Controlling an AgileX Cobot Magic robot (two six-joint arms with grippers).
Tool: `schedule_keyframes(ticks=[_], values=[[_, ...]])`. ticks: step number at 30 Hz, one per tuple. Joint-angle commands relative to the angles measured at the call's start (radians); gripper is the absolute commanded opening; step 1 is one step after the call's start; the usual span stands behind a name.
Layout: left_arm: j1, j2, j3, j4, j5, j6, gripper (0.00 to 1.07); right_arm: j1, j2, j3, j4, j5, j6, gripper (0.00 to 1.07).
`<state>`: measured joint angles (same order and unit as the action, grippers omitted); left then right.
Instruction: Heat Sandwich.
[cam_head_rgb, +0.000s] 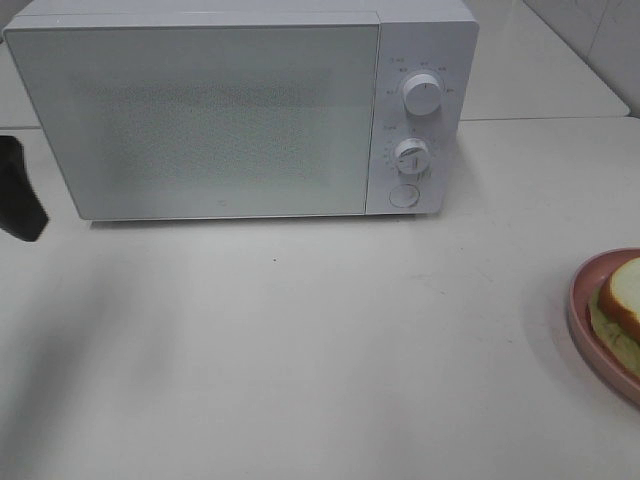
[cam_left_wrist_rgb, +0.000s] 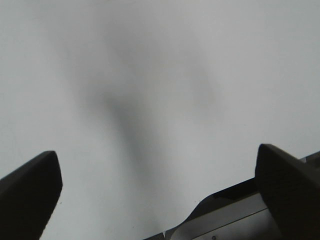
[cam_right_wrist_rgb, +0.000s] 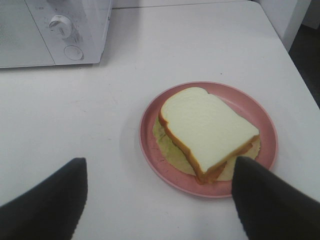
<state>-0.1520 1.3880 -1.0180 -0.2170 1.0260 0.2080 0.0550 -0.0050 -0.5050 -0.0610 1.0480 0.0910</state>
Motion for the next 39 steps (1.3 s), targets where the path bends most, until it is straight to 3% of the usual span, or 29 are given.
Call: schedule_keyframes(ticks=[1, 5, 10, 19, 28, 39], values=[[0.081, -0.063, 0.038, 0.039, 0.029, -0.029, 1.02, -0.008, -0.025, 0.002, -0.001, -0.008, -0.005, 0.76], [0.176, -0.148, 0.100, 0.051, 0.030, -0.034, 1.02, -0.008, -0.025, 0.002, -0.001, -0.008, -0.005, 0.76], [0.231, -0.275, 0.163, 0.060, 0.024, -0.039, 1.02, -0.008, -0.025, 0.002, -0.001, -0.008, -0.005, 0.76], [0.231, -0.482, 0.268, 0.099, 0.023, -0.064, 1.02, -0.008, -0.025, 0.002, -0.001, -0.008, -0.005, 0.76], [0.231, -0.796, 0.407, 0.091, 0.028, -0.064, 1.02, -0.008, -0.025, 0.002, -0.001, -0.008, -0.005, 0.76], [0.230, -0.942, 0.524, 0.072, 0.017, -0.065, 1.02, -0.008, -0.025, 0.002, -0.001, -0.008, -0.005, 0.76]])
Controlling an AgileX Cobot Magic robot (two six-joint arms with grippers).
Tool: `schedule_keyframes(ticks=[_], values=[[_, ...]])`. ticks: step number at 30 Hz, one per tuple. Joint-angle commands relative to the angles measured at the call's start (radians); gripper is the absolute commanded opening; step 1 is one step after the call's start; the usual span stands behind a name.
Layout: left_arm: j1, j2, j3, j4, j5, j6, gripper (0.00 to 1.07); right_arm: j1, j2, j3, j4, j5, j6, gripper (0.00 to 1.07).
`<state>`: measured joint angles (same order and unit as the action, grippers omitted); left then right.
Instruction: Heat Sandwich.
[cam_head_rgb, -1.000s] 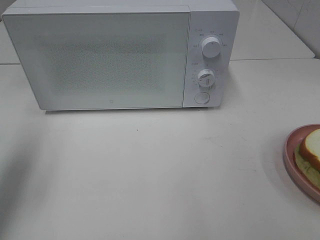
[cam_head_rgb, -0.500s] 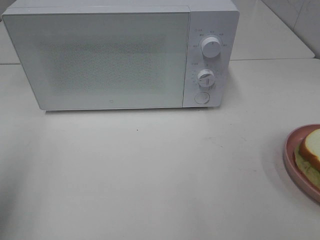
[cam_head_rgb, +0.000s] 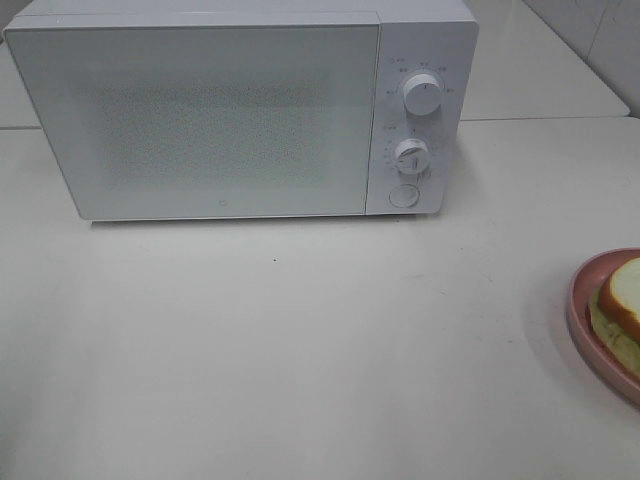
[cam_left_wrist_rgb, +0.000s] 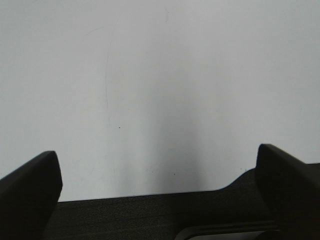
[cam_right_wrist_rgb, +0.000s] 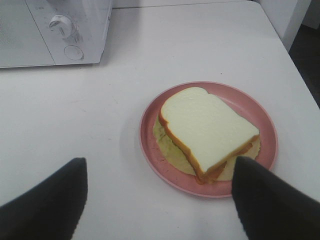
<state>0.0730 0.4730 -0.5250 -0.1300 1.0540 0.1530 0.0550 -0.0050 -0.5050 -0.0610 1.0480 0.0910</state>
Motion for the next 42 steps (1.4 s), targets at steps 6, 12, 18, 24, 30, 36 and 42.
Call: schedule_keyframes(ticks=[6, 12, 18, 24, 30, 36, 42], values=[[0.004, -0.104, 0.028, -0.015, -0.011, -0.014, 1.02, -0.008, -0.025, 0.002, -0.001, -0.008, -0.005, 0.76], [0.004, -0.238, 0.028, -0.014, -0.011, -0.014, 1.02, -0.008, -0.025, 0.002, -0.001, -0.008, -0.005, 0.76], [0.004, -0.391, 0.028, -0.014, -0.013, -0.014, 1.02, -0.008, -0.025, 0.002, -0.001, -0.008, -0.005, 0.76], [0.004, -0.482, 0.028, -0.014, -0.013, -0.014, 1.02, -0.008, -0.025, 0.002, -0.001, -0.008, -0.005, 0.76], [0.004, -0.505, 0.029, -0.014, -0.014, -0.013, 1.02, -0.008, -0.025, 0.002, -0.001, -0.008, -0.005, 0.76], [0.004, -0.503, 0.029, -0.015, -0.014, -0.013, 1.02, -0.008, -0.025, 0.002, -0.001, -0.008, -0.005, 0.76], [0.004, -0.503, 0.029, -0.015, -0.014, -0.013, 1.02, -0.008, -0.025, 0.002, -0.001, -0.008, -0.005, 0.76]])
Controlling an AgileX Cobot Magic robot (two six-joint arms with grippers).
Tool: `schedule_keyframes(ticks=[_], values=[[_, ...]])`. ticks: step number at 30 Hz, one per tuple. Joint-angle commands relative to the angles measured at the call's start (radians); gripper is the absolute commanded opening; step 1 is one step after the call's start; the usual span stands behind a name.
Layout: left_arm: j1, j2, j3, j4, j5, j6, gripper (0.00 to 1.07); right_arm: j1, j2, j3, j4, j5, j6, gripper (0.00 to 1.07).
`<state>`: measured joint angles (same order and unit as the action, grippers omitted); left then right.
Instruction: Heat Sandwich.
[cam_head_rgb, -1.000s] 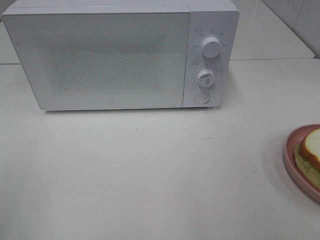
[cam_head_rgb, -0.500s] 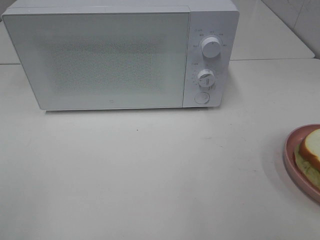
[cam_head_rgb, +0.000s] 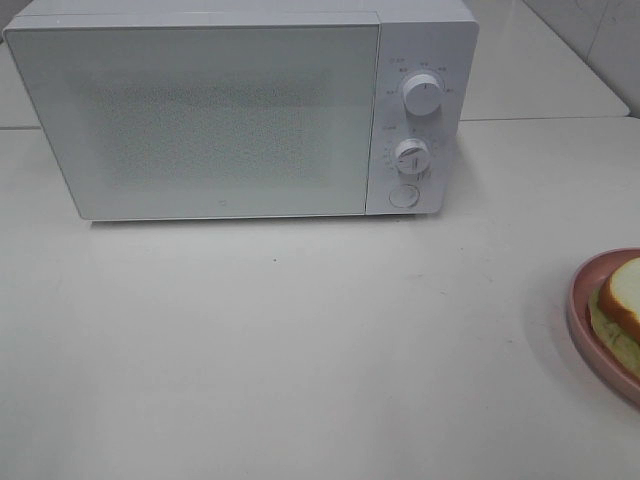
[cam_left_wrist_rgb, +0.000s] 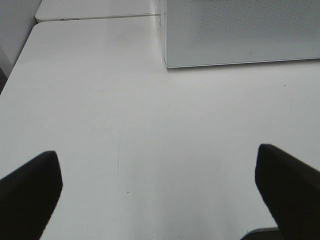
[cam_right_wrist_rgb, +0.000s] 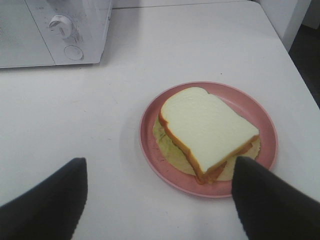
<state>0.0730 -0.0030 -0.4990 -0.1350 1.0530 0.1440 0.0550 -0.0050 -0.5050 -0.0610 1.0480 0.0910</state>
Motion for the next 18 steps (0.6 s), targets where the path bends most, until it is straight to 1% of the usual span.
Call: schedule_keyframes(ticks=[1, 18], values=[[0.004, -0.027, 0.003, -0.010, -0.013, -0.004, 1.02, -0.008, -0.025, 0.002, -0.001, -0.008, -0.005, 0.76], [0.004, -0.027, 0.003, -0.010, -0.013, -0.004, 1.02, -0.008, -0.025, 0.002, -0.001, -0.008, -0.005, 0.76]])
